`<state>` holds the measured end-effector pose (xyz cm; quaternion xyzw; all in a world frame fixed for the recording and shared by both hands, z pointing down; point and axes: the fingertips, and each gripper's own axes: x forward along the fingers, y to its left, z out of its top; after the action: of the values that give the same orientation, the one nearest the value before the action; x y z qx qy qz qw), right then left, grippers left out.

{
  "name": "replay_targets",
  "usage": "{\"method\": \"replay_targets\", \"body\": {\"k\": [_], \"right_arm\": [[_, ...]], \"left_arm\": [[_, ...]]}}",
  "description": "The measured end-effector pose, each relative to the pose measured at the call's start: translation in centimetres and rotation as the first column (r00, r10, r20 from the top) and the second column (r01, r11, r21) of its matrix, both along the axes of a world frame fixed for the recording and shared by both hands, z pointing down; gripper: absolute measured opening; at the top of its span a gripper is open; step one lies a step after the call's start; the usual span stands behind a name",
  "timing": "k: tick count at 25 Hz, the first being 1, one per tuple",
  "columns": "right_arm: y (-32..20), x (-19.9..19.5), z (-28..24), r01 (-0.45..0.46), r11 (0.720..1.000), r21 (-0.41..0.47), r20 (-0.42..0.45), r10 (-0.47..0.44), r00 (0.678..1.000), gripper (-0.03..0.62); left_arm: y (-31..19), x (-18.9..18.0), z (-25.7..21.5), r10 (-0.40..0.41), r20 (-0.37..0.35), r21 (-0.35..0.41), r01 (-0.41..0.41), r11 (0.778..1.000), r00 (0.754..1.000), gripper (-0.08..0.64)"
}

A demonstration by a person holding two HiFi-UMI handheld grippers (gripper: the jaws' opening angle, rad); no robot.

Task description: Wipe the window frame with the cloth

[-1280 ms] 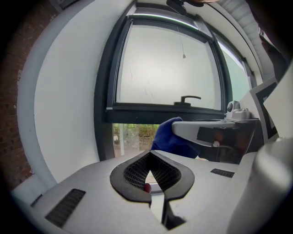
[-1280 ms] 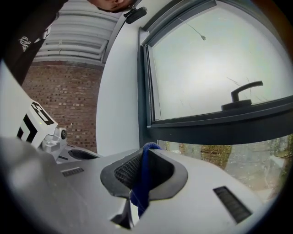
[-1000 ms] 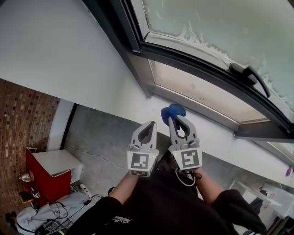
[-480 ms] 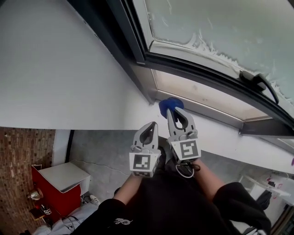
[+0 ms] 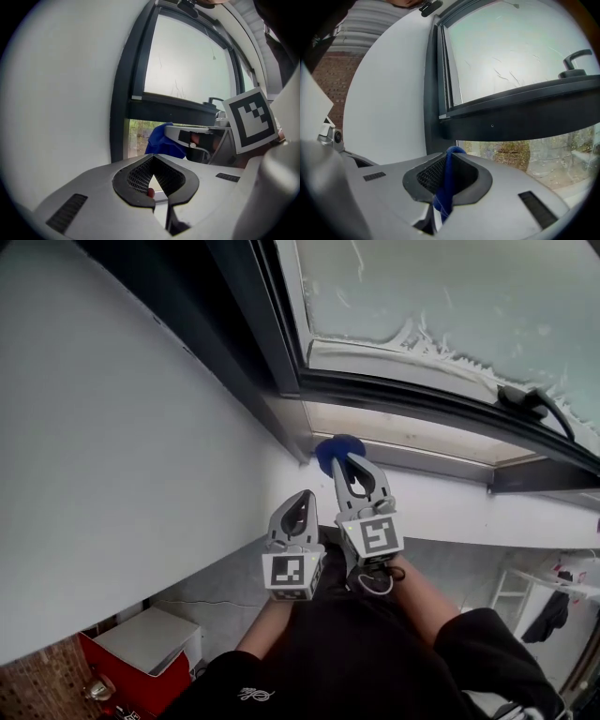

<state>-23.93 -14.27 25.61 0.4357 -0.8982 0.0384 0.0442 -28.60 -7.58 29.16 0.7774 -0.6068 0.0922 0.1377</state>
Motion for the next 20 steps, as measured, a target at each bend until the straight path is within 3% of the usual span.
{"method": "replay_targets", "body": {"k": [4, 8, 15, 20], "right_arm": [[-0.5, -0.2, 0.5, -0.037, 0.999, 0.012, 0.002, 0.037, 0.999, 0.021], [-1.1, -0.9, 1.2, -0.015, 1.0, 0.021, 0.029, 0.015, 0.999, 0.021], [-5.4, -4.0, 2.1, 0.014, 0.997, 0.076, 0.116, -0.023, 0.993, 0.021], [-8.0, -5.3, 2.6, -0.006, 0.994, 0.112, 0.109, -0.006, 0.994, 0.021]], "left_arm": [[-0.9, -1.0, 1.6, 0.034, 0.012, -0.027, -0.034, 0.999, 0.999, 0.004], [-0.4, -1.1, 1.7, 0.032, 0.007, -0.017, -0.031, 0.999, 0.999, 0.004], [-1.1, -2.4, 1.8, -0.046, 0.019, 0.019, 0.046, 0.999, 0.999, 0.004], [-1.3, -2.6, 1.7, -0.03, 0.013, 0.021, 0.03, 0.999, 0.999, 0.005]]}}
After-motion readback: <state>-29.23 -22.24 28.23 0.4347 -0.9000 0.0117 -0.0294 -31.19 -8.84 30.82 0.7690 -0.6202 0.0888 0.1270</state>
